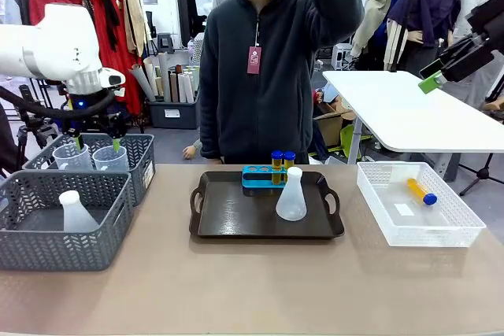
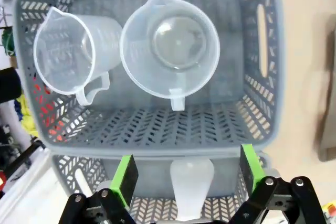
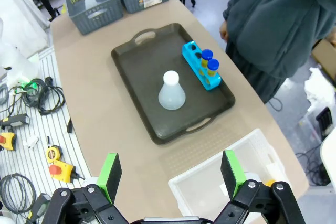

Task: Prepare the laboratory tools.
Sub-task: Pick up one Large Measuring Cup and place it on the Handle tray.

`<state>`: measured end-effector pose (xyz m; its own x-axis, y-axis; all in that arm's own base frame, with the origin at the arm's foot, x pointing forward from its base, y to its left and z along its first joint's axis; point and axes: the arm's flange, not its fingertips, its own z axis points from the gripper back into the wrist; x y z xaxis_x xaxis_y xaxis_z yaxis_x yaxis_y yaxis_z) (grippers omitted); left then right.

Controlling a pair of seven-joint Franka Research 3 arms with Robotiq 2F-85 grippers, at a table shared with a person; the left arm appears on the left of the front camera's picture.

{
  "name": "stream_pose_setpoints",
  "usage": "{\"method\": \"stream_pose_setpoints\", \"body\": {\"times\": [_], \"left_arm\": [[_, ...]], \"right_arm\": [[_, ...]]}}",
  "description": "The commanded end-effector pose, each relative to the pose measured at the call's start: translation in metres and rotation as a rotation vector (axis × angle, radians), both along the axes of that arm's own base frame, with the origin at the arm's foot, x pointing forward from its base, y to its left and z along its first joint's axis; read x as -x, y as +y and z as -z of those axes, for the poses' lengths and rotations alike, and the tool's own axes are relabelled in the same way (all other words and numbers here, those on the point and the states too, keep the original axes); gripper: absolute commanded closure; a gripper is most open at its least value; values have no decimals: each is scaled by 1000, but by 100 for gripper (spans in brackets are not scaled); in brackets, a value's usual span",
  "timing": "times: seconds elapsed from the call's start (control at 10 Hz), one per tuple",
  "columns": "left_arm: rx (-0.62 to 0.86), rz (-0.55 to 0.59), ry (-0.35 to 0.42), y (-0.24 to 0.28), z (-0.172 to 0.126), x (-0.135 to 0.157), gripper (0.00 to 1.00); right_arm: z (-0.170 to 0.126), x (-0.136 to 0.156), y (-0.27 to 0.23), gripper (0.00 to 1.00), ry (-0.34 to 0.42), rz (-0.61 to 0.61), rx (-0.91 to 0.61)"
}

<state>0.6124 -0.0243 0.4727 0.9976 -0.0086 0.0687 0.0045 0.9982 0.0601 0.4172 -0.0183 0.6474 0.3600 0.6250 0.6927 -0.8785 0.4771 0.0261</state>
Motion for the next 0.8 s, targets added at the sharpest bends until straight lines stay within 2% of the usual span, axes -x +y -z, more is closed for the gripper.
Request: {"method": "stream_pose_setpoints", "body": {"times": [0.0, 0.1, 0.5, 0.7], "left_arm": [[-3, -19, -28, 12, 17, -2, 0], [-1, -3, -37, 19, 24, -7, 0], [3, -53, 6, 24, 56, -10, 0], [-7, -47, -25, 26, 75, -12, 0]], "right_arm": [[-1, -1, 1, 0, -4, -6, -17], [-1, -1, 1, 0, -4, -6, -17], [-1, -1, 1, 0, -4, -6, -17], [-1, -1, 1, 0, -4, -6, -17]]}}
